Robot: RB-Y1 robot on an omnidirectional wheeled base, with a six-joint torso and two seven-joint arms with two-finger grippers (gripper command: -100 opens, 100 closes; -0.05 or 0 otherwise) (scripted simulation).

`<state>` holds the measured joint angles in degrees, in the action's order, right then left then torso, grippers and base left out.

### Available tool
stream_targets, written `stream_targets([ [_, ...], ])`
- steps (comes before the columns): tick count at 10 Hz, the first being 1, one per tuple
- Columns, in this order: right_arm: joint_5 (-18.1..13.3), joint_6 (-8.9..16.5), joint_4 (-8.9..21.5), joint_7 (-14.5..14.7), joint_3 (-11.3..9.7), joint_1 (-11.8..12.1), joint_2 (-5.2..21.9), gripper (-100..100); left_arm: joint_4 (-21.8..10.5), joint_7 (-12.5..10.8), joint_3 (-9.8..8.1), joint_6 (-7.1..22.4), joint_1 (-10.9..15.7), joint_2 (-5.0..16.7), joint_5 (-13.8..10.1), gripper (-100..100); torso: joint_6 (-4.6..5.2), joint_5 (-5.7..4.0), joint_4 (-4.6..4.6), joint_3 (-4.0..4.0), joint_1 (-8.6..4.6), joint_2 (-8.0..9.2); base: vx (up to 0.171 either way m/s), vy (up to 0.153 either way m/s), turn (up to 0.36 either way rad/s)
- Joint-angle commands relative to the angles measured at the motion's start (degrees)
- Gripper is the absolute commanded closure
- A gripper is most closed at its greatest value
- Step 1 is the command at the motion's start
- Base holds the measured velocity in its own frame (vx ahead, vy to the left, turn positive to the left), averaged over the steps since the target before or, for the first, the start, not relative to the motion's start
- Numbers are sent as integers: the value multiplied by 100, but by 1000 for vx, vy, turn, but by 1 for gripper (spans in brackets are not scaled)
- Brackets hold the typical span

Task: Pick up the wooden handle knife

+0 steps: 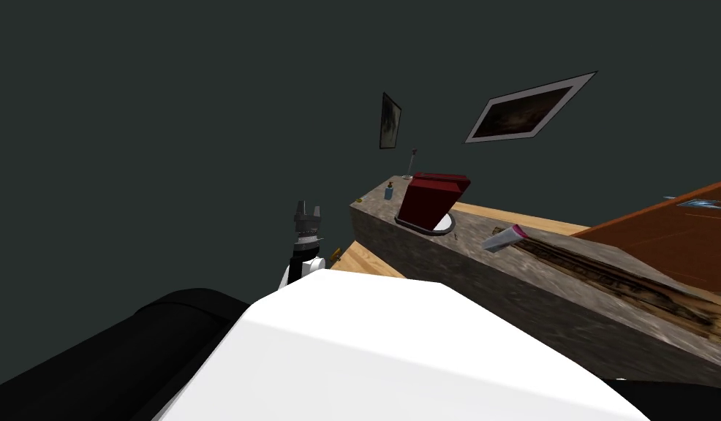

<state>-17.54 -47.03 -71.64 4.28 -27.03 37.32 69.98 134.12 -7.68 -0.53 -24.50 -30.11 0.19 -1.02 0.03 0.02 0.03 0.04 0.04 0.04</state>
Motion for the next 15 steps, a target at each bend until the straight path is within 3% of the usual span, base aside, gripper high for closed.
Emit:
stream_targets([
  [1,-159,-44,286,41,-127,39,286,-100,0,0,0,0,0,0,0,0,0,0,0,0,0,0,9,49,162],
  [3,-159,-44,288,41,-127,39,323,-100,0,0,0,0,0,0,0,0,0,1,-1,-2,2,-4,9,25,27],
  [4,-304,-58,497,51,-241,37,579,-100,0,0,0,0,0,0,0,0,2,-1,0,0,-4,-1,13,32,138],
  [5,-304,-58,527,51,-241,37,579,-100,0,0,0,0,0,0,0,0,-4,0,-1,-2,-1,-4,19,27,92],
  [7,-588,-70,955,67,-445,12,955,-100,0,0,0,0,0,0,0,0,-3,0,-2,-6,2,-11,41,47,200],
  [9,-725,-69,1126,73,-535,-12,1235,-100,0,0,0,0,-1,0,0,0,1,1,-4,-9,2,-16,41,28,92],
  [12,-858,-64,1350,78,-616,-43,1416,-100,0,0,0,0,0,0,0,0,-4,0,-4,-11,-6,-19,44,7,99],
  [15,-1213,-23,1786,90,-805,-185,1845,-100,0,0,-1,0,-1,1,0,0,-4,-2,-7,-19,-16,-34,94,-13,192],
])
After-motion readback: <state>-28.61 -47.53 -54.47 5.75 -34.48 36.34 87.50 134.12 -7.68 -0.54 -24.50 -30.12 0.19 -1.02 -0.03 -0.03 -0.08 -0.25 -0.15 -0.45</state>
